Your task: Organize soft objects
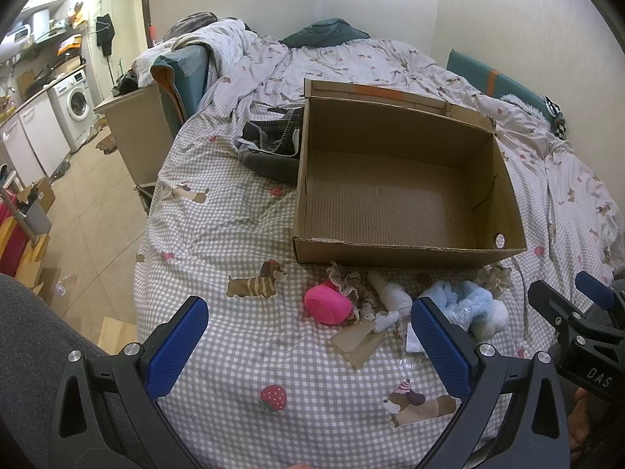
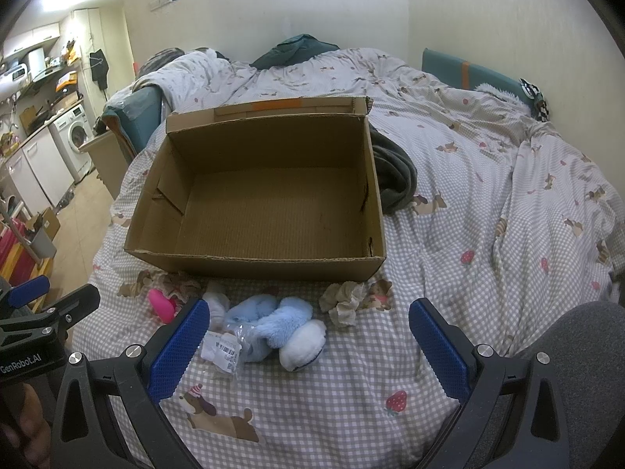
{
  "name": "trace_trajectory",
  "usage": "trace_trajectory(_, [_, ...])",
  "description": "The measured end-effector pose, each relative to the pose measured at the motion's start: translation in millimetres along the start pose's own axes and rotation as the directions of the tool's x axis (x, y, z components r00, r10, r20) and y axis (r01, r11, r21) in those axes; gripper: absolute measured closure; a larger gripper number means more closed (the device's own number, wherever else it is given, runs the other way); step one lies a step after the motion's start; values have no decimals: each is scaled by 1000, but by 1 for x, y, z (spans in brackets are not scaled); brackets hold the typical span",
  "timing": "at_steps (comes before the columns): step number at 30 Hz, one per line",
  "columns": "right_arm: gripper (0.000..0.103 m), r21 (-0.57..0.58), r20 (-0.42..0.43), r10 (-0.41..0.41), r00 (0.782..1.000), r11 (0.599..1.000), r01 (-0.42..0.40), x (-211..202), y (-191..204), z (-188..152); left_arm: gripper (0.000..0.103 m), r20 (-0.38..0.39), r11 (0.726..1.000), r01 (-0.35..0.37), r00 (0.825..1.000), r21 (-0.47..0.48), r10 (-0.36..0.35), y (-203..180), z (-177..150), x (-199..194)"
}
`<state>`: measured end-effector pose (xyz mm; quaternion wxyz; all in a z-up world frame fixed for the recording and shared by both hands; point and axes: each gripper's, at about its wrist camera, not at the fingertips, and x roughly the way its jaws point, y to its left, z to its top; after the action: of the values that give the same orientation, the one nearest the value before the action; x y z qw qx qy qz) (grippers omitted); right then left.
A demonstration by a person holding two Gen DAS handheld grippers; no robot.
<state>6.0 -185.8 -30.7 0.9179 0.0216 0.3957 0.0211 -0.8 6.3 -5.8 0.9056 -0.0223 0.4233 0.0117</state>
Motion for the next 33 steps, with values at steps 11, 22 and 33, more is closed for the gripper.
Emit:
trace_trajectory(11, [0,0,0,0,1000,1000,0,0,0,0,0,-1,1000,0,1000,1,0,0,0,0])
trace_trajectory(22, [0,-1,0,-1,1000,1000,1,0,1,0,0,-2,1000,-1,1000,1,1,0,0,2])
trace_trajectory(33, [0,-2,0,-2,1000,1000,2,0,1,0,0,-5,1000,-3,1000,1,3,0,-2,3])
